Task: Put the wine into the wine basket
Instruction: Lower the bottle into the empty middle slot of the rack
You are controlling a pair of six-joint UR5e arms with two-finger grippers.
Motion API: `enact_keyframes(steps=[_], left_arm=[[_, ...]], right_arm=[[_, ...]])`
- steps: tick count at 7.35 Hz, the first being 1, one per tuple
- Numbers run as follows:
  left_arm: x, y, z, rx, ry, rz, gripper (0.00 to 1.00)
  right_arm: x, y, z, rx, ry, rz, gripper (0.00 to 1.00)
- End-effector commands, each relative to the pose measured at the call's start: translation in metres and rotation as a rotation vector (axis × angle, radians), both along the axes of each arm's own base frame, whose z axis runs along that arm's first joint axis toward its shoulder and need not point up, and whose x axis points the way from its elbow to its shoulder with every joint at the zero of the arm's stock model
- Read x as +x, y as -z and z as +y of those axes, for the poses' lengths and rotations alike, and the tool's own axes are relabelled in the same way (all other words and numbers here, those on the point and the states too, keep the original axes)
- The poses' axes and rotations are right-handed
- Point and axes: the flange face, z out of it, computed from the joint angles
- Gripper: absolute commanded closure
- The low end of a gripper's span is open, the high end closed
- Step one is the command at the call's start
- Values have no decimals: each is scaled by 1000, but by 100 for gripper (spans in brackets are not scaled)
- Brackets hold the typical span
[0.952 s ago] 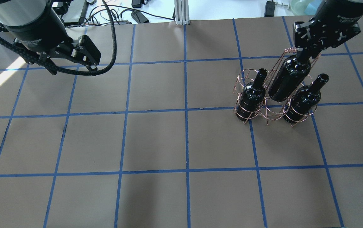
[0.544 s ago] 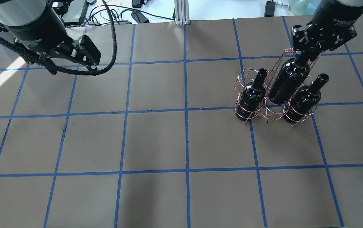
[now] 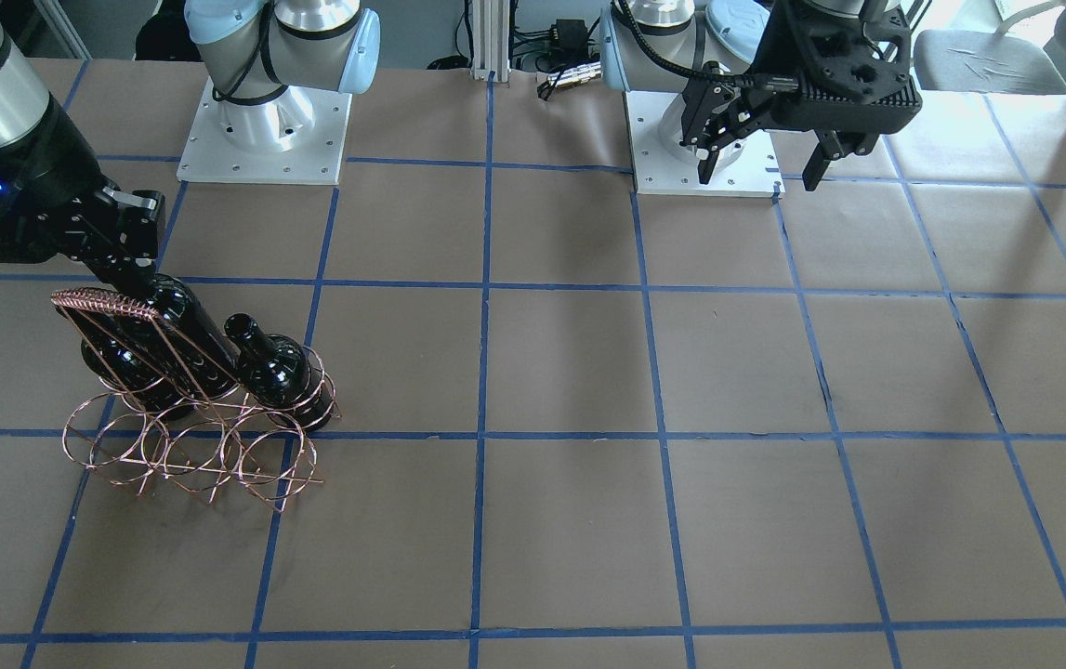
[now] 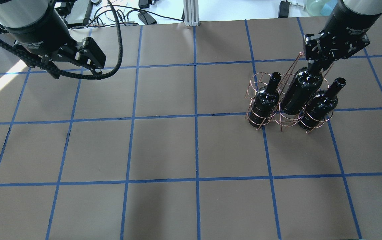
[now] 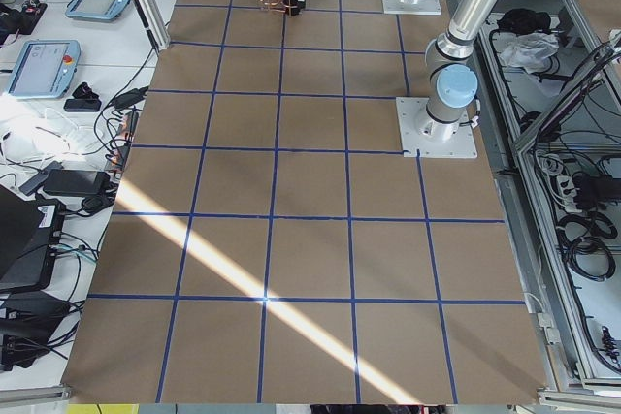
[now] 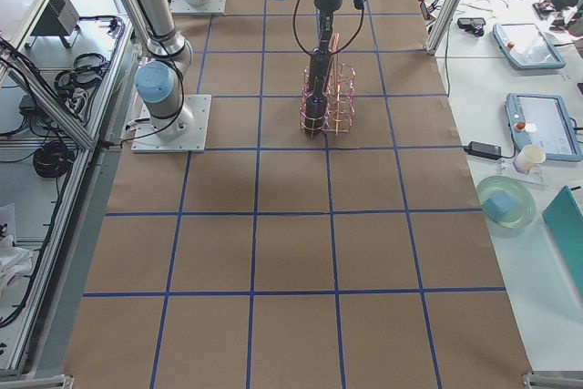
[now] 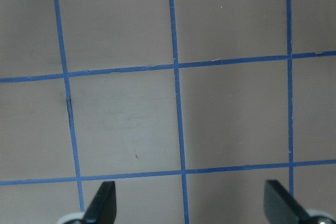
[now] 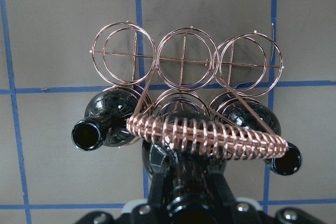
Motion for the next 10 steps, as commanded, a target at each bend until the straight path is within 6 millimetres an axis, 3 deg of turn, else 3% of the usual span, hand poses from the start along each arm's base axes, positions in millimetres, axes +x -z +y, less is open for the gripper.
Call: enact_keyframes(steps=[1, 4, 8, 9, 10], left_arm=[[0, 0, 0, -1, 0, 0, 0], [0, 0, 0, 1, 0, 0, 0], [0, -1, 1, -1, -1, 0, 0], [0, 0, 0, 0, 0, 0, 0], [0, -1, 1, -1, -1, 0, 0]], right_arm=[[-1, 23, -4, 50, -1, -1, 100], [1, 58, 1, 78, 0, -15, 100], [-3, 92, -11, 86, 0, -1, 100], [-3, 94, -11, 90, 8, 1, 82], [-3, 94, -11, 91, 5, -1, 43]])
